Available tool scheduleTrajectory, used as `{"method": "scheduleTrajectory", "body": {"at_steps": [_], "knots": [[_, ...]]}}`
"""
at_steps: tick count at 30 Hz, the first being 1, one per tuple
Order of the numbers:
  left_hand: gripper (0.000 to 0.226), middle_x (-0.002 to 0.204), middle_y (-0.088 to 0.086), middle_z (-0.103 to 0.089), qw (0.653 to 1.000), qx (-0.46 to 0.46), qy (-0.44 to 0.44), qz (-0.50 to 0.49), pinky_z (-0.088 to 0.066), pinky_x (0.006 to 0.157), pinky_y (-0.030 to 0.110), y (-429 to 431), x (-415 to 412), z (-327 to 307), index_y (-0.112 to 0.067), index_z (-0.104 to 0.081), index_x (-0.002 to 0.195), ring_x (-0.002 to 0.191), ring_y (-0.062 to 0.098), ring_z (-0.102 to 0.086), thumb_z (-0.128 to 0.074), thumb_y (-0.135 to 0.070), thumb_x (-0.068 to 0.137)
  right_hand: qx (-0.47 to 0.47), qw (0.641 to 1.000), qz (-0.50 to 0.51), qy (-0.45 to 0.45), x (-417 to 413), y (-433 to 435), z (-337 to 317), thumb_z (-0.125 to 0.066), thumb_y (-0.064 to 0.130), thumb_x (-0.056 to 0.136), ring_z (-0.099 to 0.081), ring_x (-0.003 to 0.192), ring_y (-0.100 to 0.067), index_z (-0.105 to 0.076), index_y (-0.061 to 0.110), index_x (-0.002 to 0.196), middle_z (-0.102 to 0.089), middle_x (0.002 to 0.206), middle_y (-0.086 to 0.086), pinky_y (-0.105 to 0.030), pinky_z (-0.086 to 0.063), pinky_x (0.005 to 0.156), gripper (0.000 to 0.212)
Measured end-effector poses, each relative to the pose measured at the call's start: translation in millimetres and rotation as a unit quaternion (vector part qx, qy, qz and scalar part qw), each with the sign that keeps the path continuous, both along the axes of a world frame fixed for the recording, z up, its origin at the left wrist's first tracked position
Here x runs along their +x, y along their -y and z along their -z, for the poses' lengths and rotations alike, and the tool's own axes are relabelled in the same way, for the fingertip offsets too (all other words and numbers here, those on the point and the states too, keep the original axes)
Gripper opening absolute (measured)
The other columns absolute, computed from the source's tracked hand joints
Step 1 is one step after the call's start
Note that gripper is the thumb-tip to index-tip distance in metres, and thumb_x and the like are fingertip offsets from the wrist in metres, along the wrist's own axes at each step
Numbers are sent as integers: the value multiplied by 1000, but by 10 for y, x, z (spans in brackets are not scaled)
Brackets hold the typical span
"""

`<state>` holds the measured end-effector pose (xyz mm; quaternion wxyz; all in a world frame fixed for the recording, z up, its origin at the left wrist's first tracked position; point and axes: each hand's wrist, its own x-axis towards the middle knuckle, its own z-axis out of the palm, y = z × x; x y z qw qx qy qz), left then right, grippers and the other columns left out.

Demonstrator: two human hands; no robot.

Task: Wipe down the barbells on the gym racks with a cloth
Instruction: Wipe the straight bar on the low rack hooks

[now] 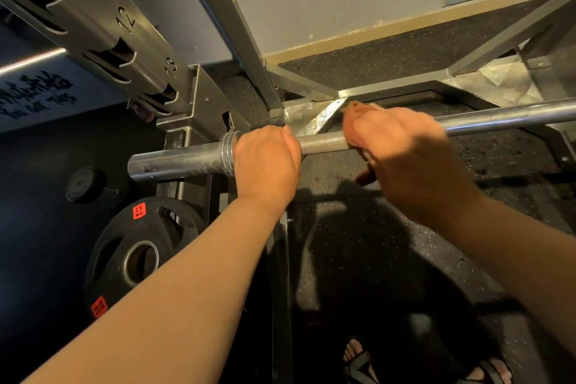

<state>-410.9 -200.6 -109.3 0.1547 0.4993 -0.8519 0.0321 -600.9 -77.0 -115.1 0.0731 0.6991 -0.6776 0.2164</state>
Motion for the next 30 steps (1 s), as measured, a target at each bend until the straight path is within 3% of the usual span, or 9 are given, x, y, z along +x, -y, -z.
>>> {"method": "scheduleTrajectory", "body": {"at_steps": [2,7,12,17,20,23,27,30], "knots": [[43,68,-5,-48,1000,-6,-6,-13,-31,68,29,-6,-30,16,-19,-60,76,62,14,-44,-31,-28,106,-2,999,45,-10,-76,-69,44,-48,14,105,-57,107,-31,-58,5,130,-63,122,-13,-38,-41,90,29],[41,62,-2,-43,999,-26,3,-47,-34,64,35,-46,-107,-9,-21,-47,66,58,20,-43,-32,-28,104,-62,985,144,74,366,97,131,-50,0,94,-48,127,-37,-65,12,122,-64,115,-7,-52,-34,108,33],[43,68,-2,-38,997,-29,54,40,-21,66,36,-185,-368,-87,-20,-54,73,63,21,-34,-24,-30,100,-53,989,127,54,322,75,125,-55,1,93,-47,129,-36,-62,13,127,-64,121,-8,-53,-32,112,37],[37,65,-3,-42,1000,-15,20,-1,-24,67,35,-187,-492,-58,-23,-49,69,62,21,-38,-38,-27,104,-25,999,26,2,-22,20,183,-61,10,97,-51,131,-36,-51,8,143,-58,141,-13,-50,-37,112,47],[38,67,-5,-42,1000,-18,-7,18,-24,68,34,-142,-466,-13,-19,-60,73,62,19,-38,-39,-27,103,-59,998,-1,-21,-377,-158,266,-58,8,99,-48,134,-42,-43,4,144,-52,146,-20,-60,-30,117,48],[37,71,-6,-42,999,-23,-17,15,-22,71,34,-106,-514,2,-18,-63,78,66,17,-37,-37,-28,103,-42,997,63,14,-434,-228,271,-50,13,103,-44,135,-45,-49,1,141,-51,143,-22,-69,-17,119,40],[36,70,-7,-43,1000,-25,-12,-6,-22,72,34,-54,-580,17,-21,-58,76,67,17,-37,-35,-29,103,-56,984,149,75,-55,14,190,-53,2,97,-40,135,-41,-55,4,134,-50,135,-15,-61,-6,125,37],[34,67,-6,-41,999,-34,-13,5,-24,69,33,-58,-586,7,-22,-54,72,63,17,-36,-40,-27,103,-36,987,136,71,31,103,142,-52,3,95,-45,131,-39,-58,10,131,-58,128,-11,-58,-18,122,37]]}}
